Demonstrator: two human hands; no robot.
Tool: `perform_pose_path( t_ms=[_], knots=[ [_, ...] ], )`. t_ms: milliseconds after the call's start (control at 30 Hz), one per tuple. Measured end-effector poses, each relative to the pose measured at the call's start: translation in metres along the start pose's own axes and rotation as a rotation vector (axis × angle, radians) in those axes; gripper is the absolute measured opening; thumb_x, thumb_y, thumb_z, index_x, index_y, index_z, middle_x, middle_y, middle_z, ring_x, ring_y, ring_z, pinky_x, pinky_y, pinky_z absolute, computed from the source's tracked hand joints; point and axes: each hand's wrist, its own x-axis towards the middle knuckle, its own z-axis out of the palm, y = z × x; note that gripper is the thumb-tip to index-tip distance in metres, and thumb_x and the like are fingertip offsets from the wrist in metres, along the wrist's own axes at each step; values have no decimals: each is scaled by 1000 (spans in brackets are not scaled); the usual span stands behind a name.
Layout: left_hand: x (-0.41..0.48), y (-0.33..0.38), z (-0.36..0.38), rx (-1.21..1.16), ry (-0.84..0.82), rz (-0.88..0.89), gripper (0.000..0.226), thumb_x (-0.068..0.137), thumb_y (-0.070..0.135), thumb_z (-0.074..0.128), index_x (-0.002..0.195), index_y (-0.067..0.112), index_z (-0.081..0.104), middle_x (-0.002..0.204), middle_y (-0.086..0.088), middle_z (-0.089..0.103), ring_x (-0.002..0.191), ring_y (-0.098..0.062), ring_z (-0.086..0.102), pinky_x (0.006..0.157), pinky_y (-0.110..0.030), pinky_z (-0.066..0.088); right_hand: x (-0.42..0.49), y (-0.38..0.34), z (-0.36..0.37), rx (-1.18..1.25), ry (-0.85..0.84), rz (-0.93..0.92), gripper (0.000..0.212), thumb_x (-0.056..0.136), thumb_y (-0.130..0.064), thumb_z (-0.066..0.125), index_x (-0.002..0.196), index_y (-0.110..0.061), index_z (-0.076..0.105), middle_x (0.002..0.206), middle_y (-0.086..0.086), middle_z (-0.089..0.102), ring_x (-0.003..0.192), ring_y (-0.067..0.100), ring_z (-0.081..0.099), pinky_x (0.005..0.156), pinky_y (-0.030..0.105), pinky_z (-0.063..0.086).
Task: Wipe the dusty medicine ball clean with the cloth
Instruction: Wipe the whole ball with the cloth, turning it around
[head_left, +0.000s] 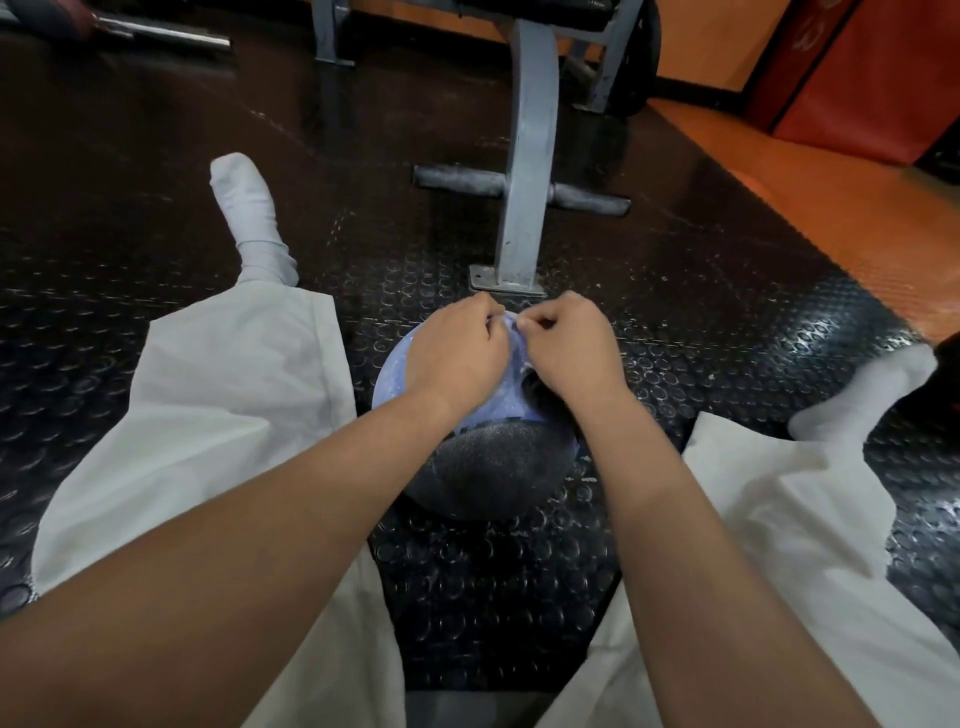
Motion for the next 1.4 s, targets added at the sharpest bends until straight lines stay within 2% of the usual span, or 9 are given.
perform_pose_path(
  t_ms=[100, 200, 333, 500, 667, 933, 1067, 1200, 1400],
  knots=[
    [3, 0, -2, -10, -12, -29, 30, 100, 20, 36, 115, 15, 62, 111, -1, 65, 87, -13, 52, 70, -30, 36, 11, -4, 5, -16, -5, 18, 40, 89, -12, 55, 50, -20, 53, 76, 7, 59, 85, 29, 59, 76, 38, 50],
    [11, 2, -5, -15, -46, -86, 31, 100, 20, 34, 111, 12, 61, 108, -3, 64, 87, -19, 52, 71, -34, 37, -19, 5, 22, 45, 187, 5, 20, 92, -15, 55, 81, -14, 72, 89, 6, 55, 91, 28, 51, 82, 38, 43],
    [21, 3, -3, -4, -98, -95, 28, 100, 20, 34, 108, 16, 60, 118, 1, 64, 92, -20, 53, 73, -32, 35, -78, 20, 41, 147, 380, -54, 16, 89, -14, 60, 96, -8, 72, 83, 1, 46, 82, 22, 45, 80, 35, 41],
    [13, 5, 1, 2, -75, -49, 29, 102, 22, 36, 109, 10, 61, 111, -5, 66, 87, -20, 53, 75, -39, 42, -74, 21, 33, 203, 338, -22, 12, 88, -12, 63, 95, -8, 73, 85, 1, 48, 88, 24, 49, 79, 28, 39],
    [5, 2, 1, 0, -5, -35, 28, 100, 19, 37, 108, 11, 63, 112, -4, 66, 94, -21, 55, 74, -33, 37, -11, 4, 21, 121, 253, 146, 21, 90, -16, 53, 80, -16, 71, 96, 4, 55, 96, 28, 53, 81, 38, 45],
    [26, 2, 0, 5, -84, -113, 34, 102, 21, 32, 118, 10, 60, 121, -9, 63, 107, -28, 55, 78, -31, 35, -87, 16, 73, 40, 456, 7, 41, 93, -34, 41, 128, -22, 59, 130, 1, 56, 119, 29, 47, 98, 50, 37],
    [22, 6, 2, 22, -97, -61, 33, 102, 22, 32, 118, 12, 60, 122, -4, 63, 104, -24, 56, 76, -31, 34, -112, 34, 92, 34, 451, -36, 44, 101, -42, 28, 140, -23, 39, 140, 4, 46, 133, 29, 34, 107, 56, 32],
    [17, 5, 4, 47, -72, -33, 31, 102, 23, 33, 115, 13, 60, 119, -4, 65, 101, -25, 57, 75, -32, 36, -86, 27, 75, 88, 455, 1, 47, 99, -36, 30, 132, -14, 55, 136, 5, 53, 131, 29, 38, 106, 58, 32],
    [17, -3, -2, 23, -34, -72, 30, 100, 19, 35, 114, 10, 60, 120, -7, 63, 102, -28, 57, 80, -37, 42, 2, 2, 29, 86, 97, 219, 37, 94, -28, 41, 124, -25, 63, 130, 1, 58, 117, 29, 51, 101, 45, 40]
  ],
)
